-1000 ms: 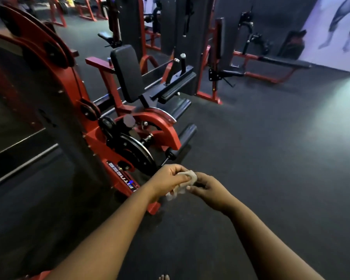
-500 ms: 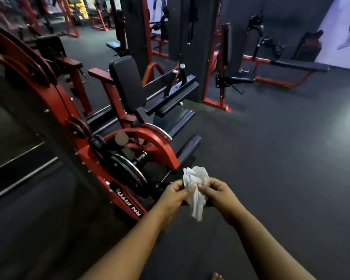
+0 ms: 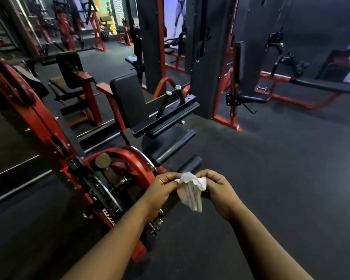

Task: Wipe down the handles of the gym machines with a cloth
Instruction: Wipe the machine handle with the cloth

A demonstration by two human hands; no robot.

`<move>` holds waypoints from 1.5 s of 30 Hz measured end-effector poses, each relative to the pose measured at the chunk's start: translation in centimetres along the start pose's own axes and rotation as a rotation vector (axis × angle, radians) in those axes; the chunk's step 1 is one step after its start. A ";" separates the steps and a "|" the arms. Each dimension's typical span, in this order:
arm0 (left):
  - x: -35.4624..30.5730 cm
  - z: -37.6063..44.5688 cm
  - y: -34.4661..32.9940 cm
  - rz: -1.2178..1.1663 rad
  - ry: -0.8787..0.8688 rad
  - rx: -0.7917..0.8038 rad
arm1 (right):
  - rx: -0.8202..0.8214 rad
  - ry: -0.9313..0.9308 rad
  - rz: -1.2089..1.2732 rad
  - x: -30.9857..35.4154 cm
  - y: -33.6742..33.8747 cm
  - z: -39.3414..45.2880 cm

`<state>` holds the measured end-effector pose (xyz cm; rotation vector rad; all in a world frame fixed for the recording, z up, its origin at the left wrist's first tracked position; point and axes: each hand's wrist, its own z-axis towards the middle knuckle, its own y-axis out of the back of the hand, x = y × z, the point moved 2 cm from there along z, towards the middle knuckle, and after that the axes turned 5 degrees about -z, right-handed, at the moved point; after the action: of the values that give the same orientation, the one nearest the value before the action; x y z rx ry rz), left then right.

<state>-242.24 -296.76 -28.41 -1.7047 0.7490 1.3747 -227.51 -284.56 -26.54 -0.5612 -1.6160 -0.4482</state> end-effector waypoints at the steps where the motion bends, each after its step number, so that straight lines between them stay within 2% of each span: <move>1: -0.2 1.3 -0.1 -0.002 0.015 0.014 | -0.010 0.004 -0.007 0.2 0.6 1.3; 7: 0.7 10.1 -0.4 -0.077 0.099 -0.055 | -0.040 -0.030 -0.111 -0.5 4.2 10.6; 12: 2.2 19.8 0.4 0.000 0.161 0.043 | -0.053 -0.033 -0.170 -0.4 6.9 18.8; 16: 2.4 26.7 1.6 0.093 0.156 0.059 | -0.074 -0.045 -0.148 0.4 9.2 24.2; 20: 1.6 32.1 2.2 0.137 0.140 -0.038 | -0.086 -0.146 -0.032 -0.4 10.6 29.5; 23: 1.6 35.8 2.9 0.196 0.132 -0.058 | -0.018 -0.204 -0.001 -1.4 11.7 34.0; 26: 2.1 39.5 4.2 0.343 0.069 -0.097 | 0.057 -0.161 -0.098 -2.1 12.8 38.5; 29: 3.0 42.9 6.0 0.570 0.020 -0.279 | 0.032 -0.140 -0.116 -2.8 14.5 43.5; 32: 3.3 45.4 8.7 0.978 0.094 -0.486 | 0.052 -0.126 -0.121 -3.1 16.9 48.9; 37: 2.6 48.0 13.1 1.353 0.237 -0.692 | 0.016 -0.108 -0.200 -2.5 18.7 56.8; 40: 2.6 49.8 15.6 1.402 0.357 -0.709 | -0.059 -0.031 -0.239 -1.5 18.4 61.4; 45: 3.2 54.0 19.4 1.443 0.457 -0.579 | -0.106 0.161 -0.300 0.9 16.7 68.7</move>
<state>-284.51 -259.66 -40.41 -1.9378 2.3019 2.2707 -272.58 -230.60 -34.40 -0.3510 -1.5314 -0.7865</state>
